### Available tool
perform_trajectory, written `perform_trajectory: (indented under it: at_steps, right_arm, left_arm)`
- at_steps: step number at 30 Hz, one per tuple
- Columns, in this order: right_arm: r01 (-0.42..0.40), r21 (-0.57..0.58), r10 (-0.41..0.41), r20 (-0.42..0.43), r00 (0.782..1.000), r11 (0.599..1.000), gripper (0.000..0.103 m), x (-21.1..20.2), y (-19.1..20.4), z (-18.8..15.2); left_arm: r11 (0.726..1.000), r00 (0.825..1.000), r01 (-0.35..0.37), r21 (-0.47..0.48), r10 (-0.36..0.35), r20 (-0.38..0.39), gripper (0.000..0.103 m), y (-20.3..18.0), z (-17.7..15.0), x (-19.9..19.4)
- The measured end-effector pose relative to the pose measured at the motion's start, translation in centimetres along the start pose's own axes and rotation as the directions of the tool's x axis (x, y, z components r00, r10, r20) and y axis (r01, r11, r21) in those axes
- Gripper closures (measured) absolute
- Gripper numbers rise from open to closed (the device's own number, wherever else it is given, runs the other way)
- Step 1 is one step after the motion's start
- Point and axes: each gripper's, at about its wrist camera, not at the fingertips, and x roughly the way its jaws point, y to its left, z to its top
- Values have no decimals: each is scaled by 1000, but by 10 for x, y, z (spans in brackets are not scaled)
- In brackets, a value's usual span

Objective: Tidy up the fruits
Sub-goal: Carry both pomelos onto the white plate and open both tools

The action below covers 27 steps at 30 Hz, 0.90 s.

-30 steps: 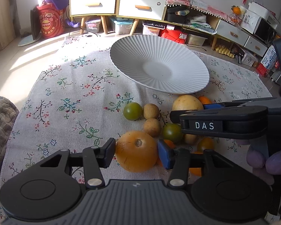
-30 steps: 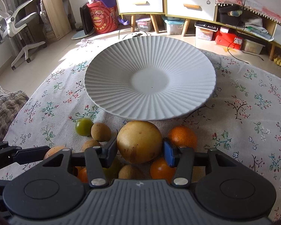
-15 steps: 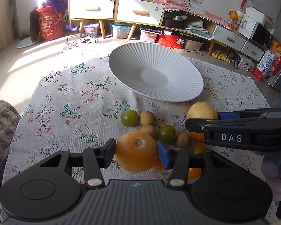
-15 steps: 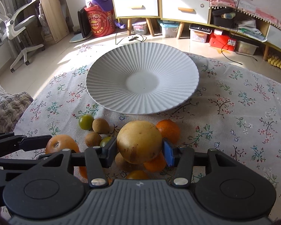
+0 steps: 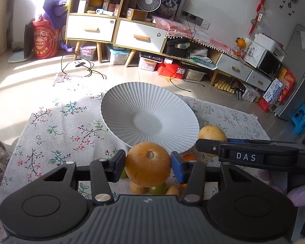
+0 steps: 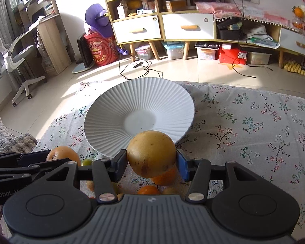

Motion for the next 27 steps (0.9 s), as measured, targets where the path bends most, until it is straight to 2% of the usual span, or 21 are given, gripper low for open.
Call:
perform_trajectory:
  at_steps: [6, 12, 18, 27]
  right_arm:
    - [-34, 53, 32, 32, 999, 998, 55, 8, -11, 16]
    - [-86, 65, 83, 46, 996, 994, 55, 21, -21, 32]
    - [-107, -33, 109, 54, 993, 994, 55, 33, -27, 36]
    - [-108, -194, 109, -4, 994, 975, 55, 60, -18, 32]
  left_arm:
    - [999, 1000, 25, 46, -25, 2, 67, -4, 15, 22]
    - [988, 999, 13, 154, -19, 38, 67, -8, 32, 54]
    - [986, 999, 37, 160, -41, 22, 67, 4, 41, 85]
    - [990, 998, 59, 131, -62, 11, 67, 16, 51, 111]
